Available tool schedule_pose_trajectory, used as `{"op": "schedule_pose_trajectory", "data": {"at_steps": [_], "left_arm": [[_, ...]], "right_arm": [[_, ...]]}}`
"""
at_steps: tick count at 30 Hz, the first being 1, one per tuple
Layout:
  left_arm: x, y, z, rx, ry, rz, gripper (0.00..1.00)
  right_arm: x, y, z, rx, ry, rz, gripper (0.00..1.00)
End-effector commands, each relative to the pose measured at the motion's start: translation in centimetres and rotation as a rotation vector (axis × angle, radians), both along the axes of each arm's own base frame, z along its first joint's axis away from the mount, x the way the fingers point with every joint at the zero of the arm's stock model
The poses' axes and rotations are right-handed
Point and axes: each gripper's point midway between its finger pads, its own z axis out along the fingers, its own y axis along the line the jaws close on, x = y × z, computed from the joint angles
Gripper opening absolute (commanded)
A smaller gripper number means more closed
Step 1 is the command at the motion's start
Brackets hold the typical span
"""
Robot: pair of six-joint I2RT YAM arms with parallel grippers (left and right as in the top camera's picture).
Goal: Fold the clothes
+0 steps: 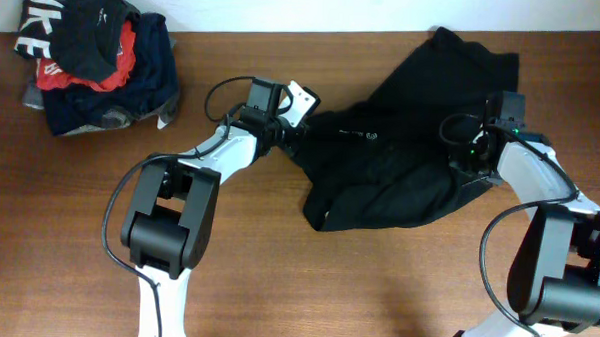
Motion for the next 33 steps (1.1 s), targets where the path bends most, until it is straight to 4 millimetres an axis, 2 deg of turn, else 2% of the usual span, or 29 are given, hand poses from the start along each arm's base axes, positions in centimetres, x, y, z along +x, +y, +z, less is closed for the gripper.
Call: {"op": "schedule_pose_trajectory", "data": {"at_steps": [1,4,10,14,15,17,18,20,21,22,24,28,30,33], "left_arm": [[1.9,2.8,0.0,0.011,0.009,0.135,0.01],[2.8,4.9,0.0,0.004,0.010,0.183,0.01],[6.0,9.3,1.6,-0.026,-0.080,0.271,0.01],[9.1,10.5,4.9,-0.079,-0.254,0.299,0.01],[10.3,10.6,6.8,-0.104,-0.344,0.305,0.01],[11.5,11.0,8.9,-0.126,-0.436,0.344,0.01],[12.0,11.3,9.7,-0.145,-0.460,0.374,0.04],[12.4,11.4,10.7,-0.190,-0.477,0.410,0.32],[12.3,11.3,10.6,-0.204,-0.462,0.418,0.48],[12.2,11.3,10.4,-0.216,-0.429,0.429,0.70],[11.3,10.5,9.5,-0.224,-0.334,0.396,0.99],[8.9,9.2,7.5,-0.188,-0.131,0.349,0.99],[7.9,8.6,7.2,-0.164,-0.056,0.316,0.99],[5.8,5.4,8.3,-0.182,-0.007,0.131,0.99]], "right_arm": [[-0.7,-1.4,-0.7,-0.053,0.035,-0.038,0.17],[-1.1,-1.3,-0.8,-0.037,0.048,-0.039,0.08],[-2.0,0.7,-1.1,0.070,0.082,-0.015,0.08],[-2.0,2.8,-0.5,0.184,0.068,0.020,0.13],[-1.7,3.5,0.1,0.224,0.047,0.035,0.16],[-1.3,4.1,1.0,0.253,0.016,0.049,0.22],[-1.0,4.1,1.5,0.255,0.000,0.053,0.28],[-0.4,4.0,2.6,0.245,-0.032,0.069,0.33],[0.0,3.9,3.2,0.237,-0.050,0.081,0.35],[0.3,3.9,3.7,0.229,-0.064,0.096,0.37],[1.1,3.7,4.7,0.212,-0.092,0.123,0.42],[2.3,3.3,6.2,0.188,-0.134,0.134,0.46],[2.8,3.0,6.8,0.166,-0.149,0.141,0.47],[3.3,2.4,7.5,0.132,-0.165,0.139,0.51]]}}
